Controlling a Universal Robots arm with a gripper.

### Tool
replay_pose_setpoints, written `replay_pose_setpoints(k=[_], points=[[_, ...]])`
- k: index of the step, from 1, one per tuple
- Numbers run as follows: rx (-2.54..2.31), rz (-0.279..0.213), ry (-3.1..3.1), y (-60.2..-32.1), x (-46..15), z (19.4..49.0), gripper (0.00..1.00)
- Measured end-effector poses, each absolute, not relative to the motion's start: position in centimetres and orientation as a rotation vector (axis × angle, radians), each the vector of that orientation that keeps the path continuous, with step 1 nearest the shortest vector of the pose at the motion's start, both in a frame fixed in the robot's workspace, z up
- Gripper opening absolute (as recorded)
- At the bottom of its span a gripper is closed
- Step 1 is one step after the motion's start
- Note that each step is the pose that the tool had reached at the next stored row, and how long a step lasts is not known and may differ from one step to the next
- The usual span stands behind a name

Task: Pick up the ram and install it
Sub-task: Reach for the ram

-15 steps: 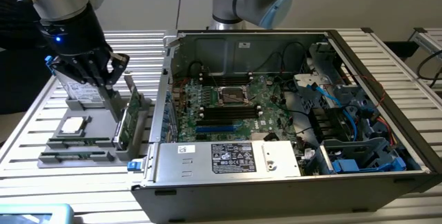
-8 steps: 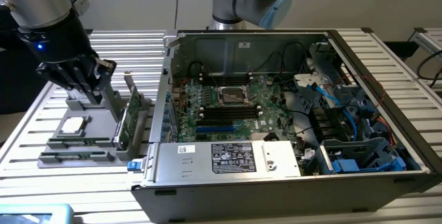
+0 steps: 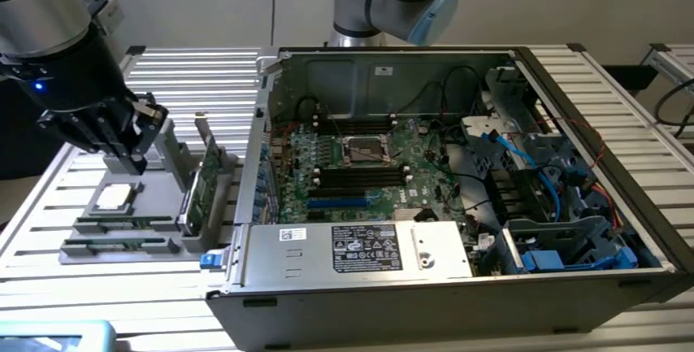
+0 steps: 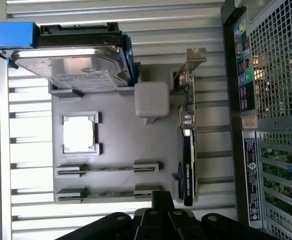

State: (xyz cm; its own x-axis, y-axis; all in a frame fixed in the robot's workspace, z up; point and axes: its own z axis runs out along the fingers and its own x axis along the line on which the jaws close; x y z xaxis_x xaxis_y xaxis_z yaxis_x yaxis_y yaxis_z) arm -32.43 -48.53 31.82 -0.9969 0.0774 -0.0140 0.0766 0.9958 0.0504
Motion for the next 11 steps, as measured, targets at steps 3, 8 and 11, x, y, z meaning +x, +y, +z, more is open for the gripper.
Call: replay_pose_setpoints(k=[3, 8, 11], points=[[0.120, 0.079, 3.123, -48.9, -33.1, 31.7, 0.11], [0.120, 0.079, 3.123, -49.2, -34.6, 31.5, 0.11], [0.120, 0.080, 3.123, -49.3, -35.5, 31.3, 0.11]])
